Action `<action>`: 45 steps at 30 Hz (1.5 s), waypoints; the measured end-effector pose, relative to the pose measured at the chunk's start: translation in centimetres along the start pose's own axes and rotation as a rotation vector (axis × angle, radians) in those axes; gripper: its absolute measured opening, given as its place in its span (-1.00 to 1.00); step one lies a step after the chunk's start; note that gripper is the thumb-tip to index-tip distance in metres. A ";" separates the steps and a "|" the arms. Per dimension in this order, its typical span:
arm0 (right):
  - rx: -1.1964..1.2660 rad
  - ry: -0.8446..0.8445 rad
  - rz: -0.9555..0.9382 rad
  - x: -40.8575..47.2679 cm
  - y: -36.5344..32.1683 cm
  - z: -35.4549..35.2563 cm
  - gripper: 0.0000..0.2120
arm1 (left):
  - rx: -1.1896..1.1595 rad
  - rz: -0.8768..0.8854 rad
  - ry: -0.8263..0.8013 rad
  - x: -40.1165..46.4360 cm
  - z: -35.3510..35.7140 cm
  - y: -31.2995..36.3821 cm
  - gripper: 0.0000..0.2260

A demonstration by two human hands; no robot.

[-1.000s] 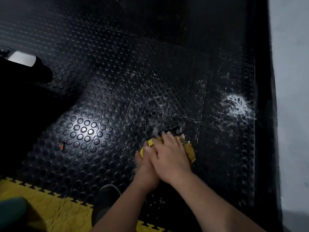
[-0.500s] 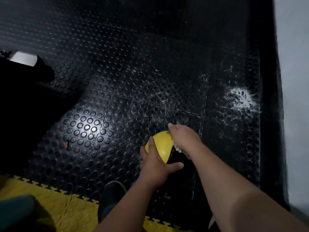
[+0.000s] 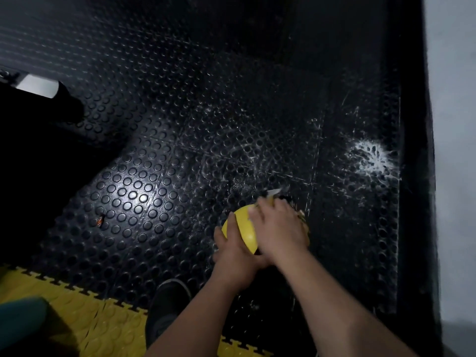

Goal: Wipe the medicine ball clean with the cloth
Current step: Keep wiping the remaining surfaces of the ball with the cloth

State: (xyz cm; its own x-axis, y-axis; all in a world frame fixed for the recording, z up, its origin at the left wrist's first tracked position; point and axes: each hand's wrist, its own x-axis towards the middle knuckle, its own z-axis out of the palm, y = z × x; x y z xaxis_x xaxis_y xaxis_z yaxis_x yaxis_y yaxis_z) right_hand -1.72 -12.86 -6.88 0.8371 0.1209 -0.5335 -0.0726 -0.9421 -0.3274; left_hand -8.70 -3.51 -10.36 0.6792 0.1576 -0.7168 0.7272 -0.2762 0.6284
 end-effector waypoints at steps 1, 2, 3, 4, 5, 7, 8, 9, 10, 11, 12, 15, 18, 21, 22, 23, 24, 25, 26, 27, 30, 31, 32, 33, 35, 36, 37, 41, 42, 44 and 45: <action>-0.061 0.030 -0.081 -2.0 -1.0 0.4 -0.42 | -0.023 -0.013 -0.006 0.4 -0.3 -0.2 0.10; -0.082 0.042 -0.136 -3.3 -1.5 0.7 -0.41 | -0.013 -0.013 -0.014 0.7 -0.5 -0.4 0.06; -0.074 0.048 -0.152 -3.6 -1.4 0.9 -0.42 | 0.013 0.003 -0.019 0.8 -0.6 -0.6 0.05; -0.051 0.054 -0.120 -2.8 -0.7 0.9 -0.43 | 0.022 0.023 -0.020 0.8 -0.6 -0.8 0.08; 0.022 0.048 -0.046 -1.4 0.3 0.6 -0.44 | 0.018 0.038 -0.013 0.6 -0.5 -0.8 0.16; 0.232 -0.025 0.161 1.9 2.3 -0.8 -0.44 | 0.015 0.040 -0.005 0.4 -0.4 -0.7 0.26; 0.265 -0.042 0.207 2.6 2.5 -1.4 -0.43 | 0.010 0.036 -0.007 0.3 -0.4 -0.7 0.26; 0.229 -0.039 0.203 2.5 2.3 -1.2 -0.41 | 0.010 0.038 -0.012 0.4 -0.4 -0.5 0.27; 0.149 -0.028 0.162 1.7 1.8 -0.5 -0.40 | 0.004 0.042 -0.015 0.5 -0.7 -0.5 0.27; 0.082 0.001 0.086 0.4 0.9 0.2 -0.39 | -0.003 0.033 -0.012 0.8 -1.0 -0.5 0.24; 0.022 0.025 0.007 -1.4 0.0 0.9 -0.40 | -0.019 0.029 -0.008 1.0 -1.3 -0.7 0.16; 0.061 0.090 -0.087 -2.9 0.6 1.3 -0.46 | -0.021 0.038 -0.014 0.9 -1.5 -0.8 0.10; 0.285 0.022 0.174 0.6 2.6 -0.6 -0.45 | 0.001 0.050 -0.006 0.6 -0.9 -0.7 0.25; 0.154 0.000 0.127 -0.6 0.9 0.0 -0.36 | -0.020 0.045 0.001 0.7 -0.9 -0.6 0.21; 0.083 0.019 0.046 -2.2 -0.1 0.6 -0.38 | -0.036 0.040 -0.002 0.7 -1.3 -0.5 0.15; 0.053 0.028 -0.010 -3.7 -0.6 0.9 -0.39 | -0.050 0.039 -0.015 0.7 -1.5 -0.4 0.08; 0.050 0.036 -0.054 -4.2 -0.4 1.2 -0.39 | -0.057 0.037 -0.028 0.7 -1.6 -0.4 0.04; 0.062 0.044 -0.059 -3.6 0.2 1.2 -0.40 | -0.050 0.038 -0.029 0.7 -1.6 -0.4 0.07; 0.107 0.044 -0.007 -2.1 1.2 1.3 -0.40 | -0.026 0.039 -0.022 0.7 -1.4 -0.4 0.14; 0.163 0.015 0.074 -0.5 2.1 0.9 -0.39 | 0.005 0.043 -0.014 0.7 -1.0 -0.4 0.20; 0.299 -0.062 0.257 2.4 2.5 -0.9 -0.28 | 0.004 0.030 0.005 0.6 -0.4 -0.3 0.26; 0.266 -0.068 0.244 1.9 1.7 -0.6 -0.30 | -0.002 0.032 0.006 0.8 -0.5 -0.3 0.26; 0.210 -0.053 0.203 0.7 0.8 -0.2 -0.34 | -0.013 0.037 0.008 0.9 -0.8 -0.3 0.23; 0.155 -0.027 0.142 -1.1 -0.3 0.0 -0.35 | -0.028 0.040 0.008 1.0 -1.1 -0.4 0.17; 0.116 -0.018 0.057 -4.1 -1.2 0.6 -0.36 | -0.052 0.039 -0.012 1.0 -1.5 -0.6 0.06; 0.105 -0.009 0.036 -4.2 -0.8 1.0 -0.37 | -0.056 0.038 -0.014 1.0 -1.5 -0.7 0.07; 0.114 -0.012 0.052 -3.3 0.0 1.1 -0.38 | -0.050 0.041 -0.010 0.9 -1.5 -0.6 0.12; 0.325 -0.056 0.306 1.5 2.3 -1.0 -0.41 | -0.017 0.055 -0.009 0.3 -0.6 0.0 0.25; 0.311 -0.069 0.310 1.3 1.9 -1.0 -0.43 | -0.016 0.047 -0.007 0.3 -0.6 0.1 0.24; 0.198 -0.057 0.189 -0.7 0.1 -0.3 -0.45 | -0.042 0.025 -0.002 0.8 -1.0 0.1 0.12; 0.131 -0.045 0.095 -2.6 -1.1 0.2 -0.44 | -0.080 0.006 -0.004 0.9 -1.4 0.1 -0.01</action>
State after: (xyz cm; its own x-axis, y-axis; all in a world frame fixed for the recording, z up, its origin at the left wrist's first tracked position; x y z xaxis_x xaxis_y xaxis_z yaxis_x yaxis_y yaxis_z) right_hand -3.93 -12.11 -5.33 0.7983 0.0501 -0.6002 -0.2225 -0.9016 -0.3711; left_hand -7.92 -2.06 -10.52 0.6832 0.1526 -0.7141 0.7290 -0.2004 0.6545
